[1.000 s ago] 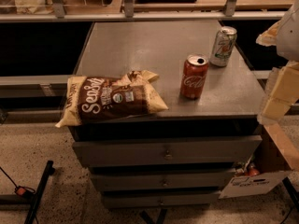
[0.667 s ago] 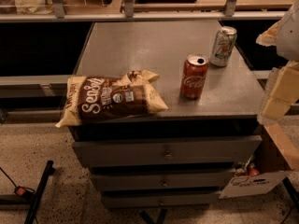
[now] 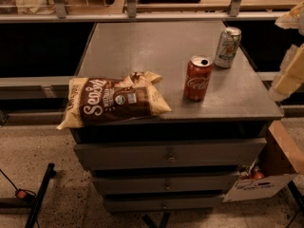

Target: Knock 7up can over

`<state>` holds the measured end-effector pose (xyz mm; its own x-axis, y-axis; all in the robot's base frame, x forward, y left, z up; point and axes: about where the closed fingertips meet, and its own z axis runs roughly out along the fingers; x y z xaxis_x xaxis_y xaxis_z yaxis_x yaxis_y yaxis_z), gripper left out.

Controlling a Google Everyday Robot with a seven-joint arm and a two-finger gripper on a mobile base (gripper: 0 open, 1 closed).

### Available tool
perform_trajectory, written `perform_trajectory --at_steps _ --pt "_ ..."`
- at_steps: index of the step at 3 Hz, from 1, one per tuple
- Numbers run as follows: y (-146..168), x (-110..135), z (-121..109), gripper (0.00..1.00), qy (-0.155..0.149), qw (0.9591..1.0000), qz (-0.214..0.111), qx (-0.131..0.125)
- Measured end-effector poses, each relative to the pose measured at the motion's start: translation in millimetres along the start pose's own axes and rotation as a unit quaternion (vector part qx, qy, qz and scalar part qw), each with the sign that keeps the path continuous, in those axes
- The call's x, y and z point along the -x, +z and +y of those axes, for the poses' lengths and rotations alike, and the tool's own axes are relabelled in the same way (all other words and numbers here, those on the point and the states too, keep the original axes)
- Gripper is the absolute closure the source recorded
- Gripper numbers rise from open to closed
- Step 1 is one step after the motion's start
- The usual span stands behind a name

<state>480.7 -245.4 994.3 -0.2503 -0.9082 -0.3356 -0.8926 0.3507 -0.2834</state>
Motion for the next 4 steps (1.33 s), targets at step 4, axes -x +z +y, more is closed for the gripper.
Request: perform_trajectory --at_steps 4 --pt "25 -3 -112 0.00 0.056 0.9815 -0.144 -0.113"
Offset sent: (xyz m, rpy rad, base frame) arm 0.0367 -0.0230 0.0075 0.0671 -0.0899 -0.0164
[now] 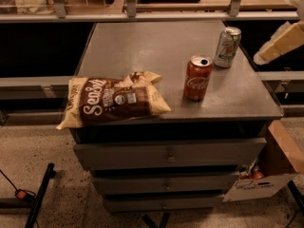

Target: Knock 7up can over

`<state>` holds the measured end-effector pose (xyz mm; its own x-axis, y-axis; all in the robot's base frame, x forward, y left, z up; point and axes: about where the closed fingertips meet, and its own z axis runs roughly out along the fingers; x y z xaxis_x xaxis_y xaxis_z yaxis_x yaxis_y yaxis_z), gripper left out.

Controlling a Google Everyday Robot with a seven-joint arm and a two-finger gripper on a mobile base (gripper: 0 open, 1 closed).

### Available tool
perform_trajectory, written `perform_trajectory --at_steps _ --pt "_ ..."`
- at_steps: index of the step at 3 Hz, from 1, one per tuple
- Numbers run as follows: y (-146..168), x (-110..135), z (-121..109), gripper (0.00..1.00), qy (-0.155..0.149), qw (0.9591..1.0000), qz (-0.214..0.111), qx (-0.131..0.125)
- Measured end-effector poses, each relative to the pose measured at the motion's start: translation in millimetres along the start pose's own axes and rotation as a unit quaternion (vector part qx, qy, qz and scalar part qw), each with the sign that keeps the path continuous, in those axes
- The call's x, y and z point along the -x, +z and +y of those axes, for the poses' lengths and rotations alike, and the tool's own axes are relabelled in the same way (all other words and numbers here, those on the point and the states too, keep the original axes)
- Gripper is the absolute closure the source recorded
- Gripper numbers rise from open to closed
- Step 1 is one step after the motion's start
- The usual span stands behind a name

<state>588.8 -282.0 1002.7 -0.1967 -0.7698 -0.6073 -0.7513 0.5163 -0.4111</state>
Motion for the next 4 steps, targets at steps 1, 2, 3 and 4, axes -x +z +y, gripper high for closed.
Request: perform_trajectory --at_steps 1,2,3,4 --pt "27 -5 -42 0.00 0.039 0.9976 -0.041 -0.040" --pt "52 -17 -74 0.00 0.080 0.9931 -0.069 -0.052" --pt "84 -24 -88 0.00 0.108 0.9886 -0.101 -0.028" --pt "115 -27 -89 0.00 0.126 0.9824 -0.137 0.005"
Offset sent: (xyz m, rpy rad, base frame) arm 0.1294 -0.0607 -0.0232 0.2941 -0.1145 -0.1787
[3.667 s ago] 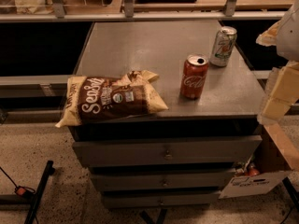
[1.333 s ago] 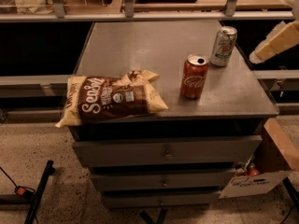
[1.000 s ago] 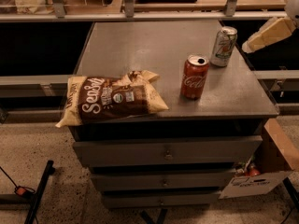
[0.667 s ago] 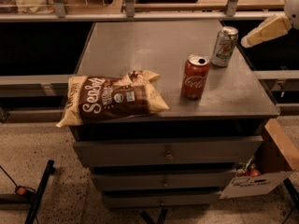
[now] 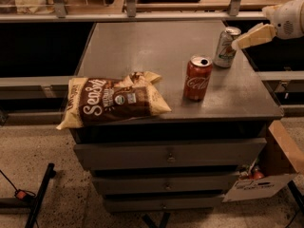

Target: Knock 7up can over

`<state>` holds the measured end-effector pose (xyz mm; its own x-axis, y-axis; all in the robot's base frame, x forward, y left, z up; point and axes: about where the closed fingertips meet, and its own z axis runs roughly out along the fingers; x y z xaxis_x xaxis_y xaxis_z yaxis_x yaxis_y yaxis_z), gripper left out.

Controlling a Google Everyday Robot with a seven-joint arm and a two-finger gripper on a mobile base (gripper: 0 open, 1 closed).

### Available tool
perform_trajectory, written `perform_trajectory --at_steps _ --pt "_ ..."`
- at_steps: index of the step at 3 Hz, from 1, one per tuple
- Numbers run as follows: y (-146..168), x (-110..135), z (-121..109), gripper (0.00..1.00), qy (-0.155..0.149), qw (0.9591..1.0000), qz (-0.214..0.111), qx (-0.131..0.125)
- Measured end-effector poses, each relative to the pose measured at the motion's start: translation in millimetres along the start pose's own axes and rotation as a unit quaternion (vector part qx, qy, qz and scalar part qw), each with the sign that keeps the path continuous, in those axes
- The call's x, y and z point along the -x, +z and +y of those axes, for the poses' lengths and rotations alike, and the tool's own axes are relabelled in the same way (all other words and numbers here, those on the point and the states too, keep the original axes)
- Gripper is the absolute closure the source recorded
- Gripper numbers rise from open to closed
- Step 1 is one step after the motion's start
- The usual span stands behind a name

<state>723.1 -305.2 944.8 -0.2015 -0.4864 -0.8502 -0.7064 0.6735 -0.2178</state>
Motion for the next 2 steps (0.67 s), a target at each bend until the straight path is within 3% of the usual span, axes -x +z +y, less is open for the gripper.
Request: perform_trajectory --at_steps 2 --pt "43 -15 5 0.00 0.011 0.9968 -0.068 0.041"
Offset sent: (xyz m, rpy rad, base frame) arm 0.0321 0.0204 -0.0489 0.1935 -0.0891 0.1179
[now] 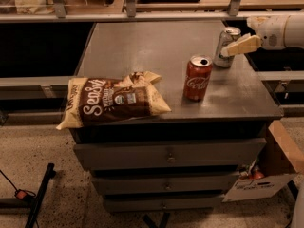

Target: Knock 7up can over

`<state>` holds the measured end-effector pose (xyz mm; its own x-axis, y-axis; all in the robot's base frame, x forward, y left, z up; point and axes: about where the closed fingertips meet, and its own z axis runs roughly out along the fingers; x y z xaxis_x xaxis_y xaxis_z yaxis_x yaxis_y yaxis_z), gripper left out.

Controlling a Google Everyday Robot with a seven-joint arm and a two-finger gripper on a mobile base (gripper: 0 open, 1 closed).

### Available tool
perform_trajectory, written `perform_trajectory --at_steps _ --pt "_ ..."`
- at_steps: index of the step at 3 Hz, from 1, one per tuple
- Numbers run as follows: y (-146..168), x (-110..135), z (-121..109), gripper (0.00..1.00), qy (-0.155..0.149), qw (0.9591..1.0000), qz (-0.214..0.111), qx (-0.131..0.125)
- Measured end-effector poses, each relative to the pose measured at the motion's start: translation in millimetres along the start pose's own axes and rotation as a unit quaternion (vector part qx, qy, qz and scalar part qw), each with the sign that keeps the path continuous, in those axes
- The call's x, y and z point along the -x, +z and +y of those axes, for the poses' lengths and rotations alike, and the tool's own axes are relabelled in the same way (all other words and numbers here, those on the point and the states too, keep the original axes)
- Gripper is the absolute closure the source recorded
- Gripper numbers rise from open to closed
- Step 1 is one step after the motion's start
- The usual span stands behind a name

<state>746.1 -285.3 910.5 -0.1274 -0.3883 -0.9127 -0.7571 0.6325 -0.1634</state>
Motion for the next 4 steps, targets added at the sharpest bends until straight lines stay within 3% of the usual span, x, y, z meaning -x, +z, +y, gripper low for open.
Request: perform_trajectory --at_steps 2,3,4 --pt "24 -13 3 0.00 0.010 0.9980 -0.059 0.020" --pt "30 -20 2 0.01 0.019 0.9970 -0.071 0.022" --pt "31 -31 -2 0.13 0.044 0.9946 -0.091 0.023"
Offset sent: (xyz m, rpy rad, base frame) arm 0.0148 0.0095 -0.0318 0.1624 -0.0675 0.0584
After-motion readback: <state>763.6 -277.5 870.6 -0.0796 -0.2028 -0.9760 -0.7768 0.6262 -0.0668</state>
